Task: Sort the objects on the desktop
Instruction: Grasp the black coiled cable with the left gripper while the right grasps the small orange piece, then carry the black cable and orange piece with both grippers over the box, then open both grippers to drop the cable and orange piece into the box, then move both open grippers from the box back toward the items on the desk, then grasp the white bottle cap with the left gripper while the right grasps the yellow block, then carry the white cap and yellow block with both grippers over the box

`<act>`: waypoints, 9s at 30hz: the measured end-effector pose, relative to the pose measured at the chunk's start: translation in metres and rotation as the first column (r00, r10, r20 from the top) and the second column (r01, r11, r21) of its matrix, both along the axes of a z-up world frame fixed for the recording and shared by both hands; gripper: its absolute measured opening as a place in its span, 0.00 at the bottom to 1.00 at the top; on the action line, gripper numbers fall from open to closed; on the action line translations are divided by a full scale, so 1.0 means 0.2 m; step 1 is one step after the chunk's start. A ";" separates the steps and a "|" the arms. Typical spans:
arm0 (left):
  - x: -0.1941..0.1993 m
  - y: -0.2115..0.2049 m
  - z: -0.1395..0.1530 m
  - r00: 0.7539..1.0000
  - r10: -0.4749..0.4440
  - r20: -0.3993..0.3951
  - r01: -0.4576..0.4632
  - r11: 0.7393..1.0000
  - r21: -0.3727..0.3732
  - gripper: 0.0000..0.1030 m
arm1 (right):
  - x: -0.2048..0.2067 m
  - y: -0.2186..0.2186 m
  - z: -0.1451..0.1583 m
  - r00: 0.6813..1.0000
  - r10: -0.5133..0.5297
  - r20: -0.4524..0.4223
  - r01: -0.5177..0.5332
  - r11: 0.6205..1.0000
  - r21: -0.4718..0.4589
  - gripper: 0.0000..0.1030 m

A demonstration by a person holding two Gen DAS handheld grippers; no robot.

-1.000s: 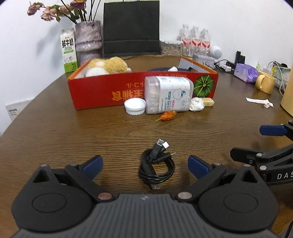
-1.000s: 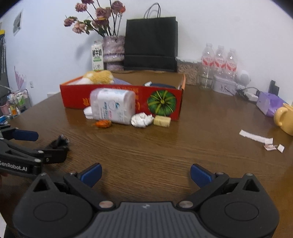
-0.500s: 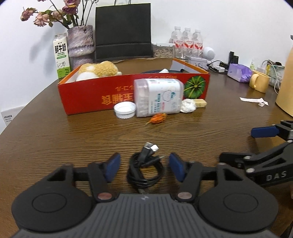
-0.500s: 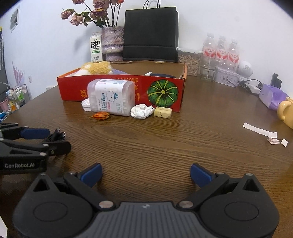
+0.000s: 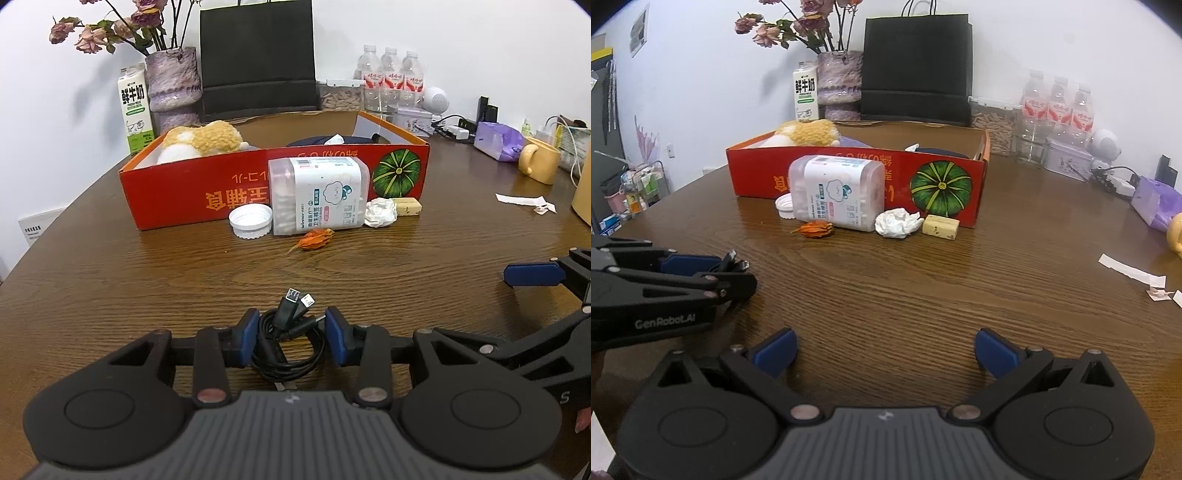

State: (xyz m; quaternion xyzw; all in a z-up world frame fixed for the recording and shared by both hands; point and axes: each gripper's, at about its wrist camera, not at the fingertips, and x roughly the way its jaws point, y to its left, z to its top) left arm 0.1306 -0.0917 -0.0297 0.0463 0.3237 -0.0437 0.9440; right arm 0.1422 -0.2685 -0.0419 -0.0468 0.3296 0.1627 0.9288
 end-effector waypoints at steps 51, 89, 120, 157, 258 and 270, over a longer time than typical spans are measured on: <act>0.39 0.65 0.11 0.985 -0.144 0.094 0.156 0.977 -0.144 0.31 | 0.46 0.49 0.06 0.994 -0.102 -0.031 0.103 0.994 0.045 0.60; 0.31 0.50 0.35 0.965 -0.116 0.234 0.155 0.975 -0.157 0.29 | 0.26 0.32 0.37 0.982 -0.052 0.184 0.031 0.993 0.117 0.16; 0.97 0.20 0.21 0.981 -0.088 0.172 0.105 0.990 -0.091 0.29 | 0.93 0.16 0.31 0.973 -0.104 0.204 0.063 0.978 0.197 0.16; 0.67 0.29 0.37 0.928 0.090 0.361 -0.064 0.994 -0.086 1.00 | 0.72 0.11 0.44 0.944 -0.138 0.300 0.069 0.971 0.227 1.00; 0.61 0.32 -0.01 0.997 -0.081 0.019 0.082 0.992 -0.098 0.40 | 0.61 -0.03 0.02 0.994 -0.105 0.022 0.103 0.992 0.079 0.18; 0.57 0.34 0.00 0.997 -0.068 0.042 0.072 0.992 -0.101 0.40 | 0.55 -0.03 0.05 0.990 -0.113 0.081 0.107 0.992 0.072 0.17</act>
